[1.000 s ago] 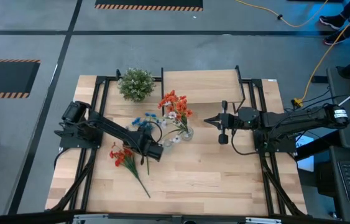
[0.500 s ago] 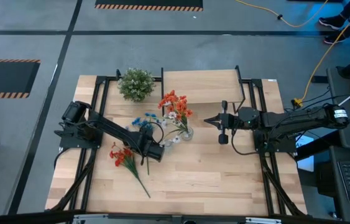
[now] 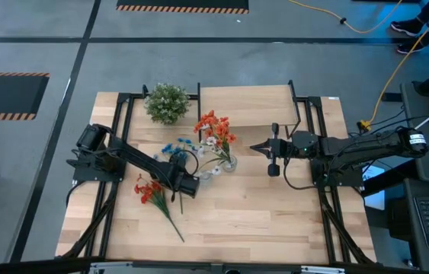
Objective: Pick and place flowers into a vace then onto a shelf
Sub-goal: Put the blue flowers into the bottom transparent vase
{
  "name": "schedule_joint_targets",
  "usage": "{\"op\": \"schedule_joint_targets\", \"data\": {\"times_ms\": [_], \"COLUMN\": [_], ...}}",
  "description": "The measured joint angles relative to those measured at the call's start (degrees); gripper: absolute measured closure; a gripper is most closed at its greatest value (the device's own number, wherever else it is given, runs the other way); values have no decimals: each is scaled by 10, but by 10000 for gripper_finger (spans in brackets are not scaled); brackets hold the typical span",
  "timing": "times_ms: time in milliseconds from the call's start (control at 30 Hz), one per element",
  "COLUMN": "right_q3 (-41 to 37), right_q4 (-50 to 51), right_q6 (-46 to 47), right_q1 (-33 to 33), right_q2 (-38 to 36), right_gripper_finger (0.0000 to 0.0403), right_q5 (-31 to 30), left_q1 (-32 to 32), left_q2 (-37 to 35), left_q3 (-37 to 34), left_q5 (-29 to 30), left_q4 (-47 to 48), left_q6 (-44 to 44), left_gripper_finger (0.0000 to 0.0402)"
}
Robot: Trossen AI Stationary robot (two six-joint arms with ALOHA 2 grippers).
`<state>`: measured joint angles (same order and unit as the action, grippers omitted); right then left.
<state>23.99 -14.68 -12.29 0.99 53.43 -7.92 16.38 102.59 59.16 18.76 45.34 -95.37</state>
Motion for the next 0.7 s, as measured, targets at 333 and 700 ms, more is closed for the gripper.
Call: {"op": "schedule_joint_targets", "data": {"times_ms": [333, 700], "right_q3": [0, 0], "right_q4": [0, 0], "right_q6": [0, 0], "right_q1": [0, 0], "right_q2": [0, 0], "right_gripper_finger": [399, 399], "right_q5": [0, 0], "left_q1": [-2, -4], "left_q2": [0, 25], "left_q3": [-1, 2], "left_q5": [17, 3], "left_q4": [-4, -4], "left_q6": [1, 5], "left_gripper_finger": [141, 200]}}
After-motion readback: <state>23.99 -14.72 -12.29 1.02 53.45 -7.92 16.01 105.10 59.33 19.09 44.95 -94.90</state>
